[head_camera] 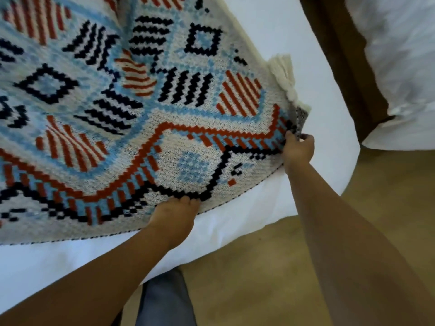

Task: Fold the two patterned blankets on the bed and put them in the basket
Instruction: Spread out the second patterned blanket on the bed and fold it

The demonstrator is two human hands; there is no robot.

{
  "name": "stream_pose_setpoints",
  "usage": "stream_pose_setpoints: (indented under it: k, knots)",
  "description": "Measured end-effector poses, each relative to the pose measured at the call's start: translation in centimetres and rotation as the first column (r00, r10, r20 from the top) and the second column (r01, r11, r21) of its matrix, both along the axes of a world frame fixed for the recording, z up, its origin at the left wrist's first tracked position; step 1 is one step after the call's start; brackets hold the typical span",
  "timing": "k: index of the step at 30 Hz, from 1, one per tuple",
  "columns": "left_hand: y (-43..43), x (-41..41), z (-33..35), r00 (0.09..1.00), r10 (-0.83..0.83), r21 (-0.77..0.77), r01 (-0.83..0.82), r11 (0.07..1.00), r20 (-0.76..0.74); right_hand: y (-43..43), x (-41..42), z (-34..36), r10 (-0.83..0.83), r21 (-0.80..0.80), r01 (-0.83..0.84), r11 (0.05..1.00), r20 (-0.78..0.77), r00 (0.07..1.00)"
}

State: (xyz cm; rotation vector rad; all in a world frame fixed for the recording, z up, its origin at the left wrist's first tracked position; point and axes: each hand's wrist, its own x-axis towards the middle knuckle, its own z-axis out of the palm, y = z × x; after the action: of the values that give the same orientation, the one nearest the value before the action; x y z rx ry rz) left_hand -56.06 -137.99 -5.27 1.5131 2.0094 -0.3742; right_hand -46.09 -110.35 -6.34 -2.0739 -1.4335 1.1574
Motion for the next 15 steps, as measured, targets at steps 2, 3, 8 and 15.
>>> stream_pose_setpoints:
  k: [2,3,8,15]
  knots:
    - [0.4,0.2,0.6,0.999,-0.017,0.157,0.012,0.988,0.035,0.9,-0.3,1.0,-0.057,-0.016,0.056,0.998,-0.084,0.995]
    - [0.5,0.4,0.8,0.997,-0.049,0.204,0.038,0.978,0.052,1.5,0.0,1.5,-0.13,-0.053,0.124,0.991,-0.152,0.98]
    - [0.6,1.9,0.8,0.993,-0.11,0.28,0.091,0.956,0.052,2.9,4.0,2.7,-0.594,-0.346,0.487,0.802,-0.373,0.713]
    - [-0.5,2.1,-0.7,1.0,0.013,0.102,-0.014,0.995,0.003,-0.7,4.2,1.5,-0.494,-0.391,0.368,0.844,-0.298,0.817]
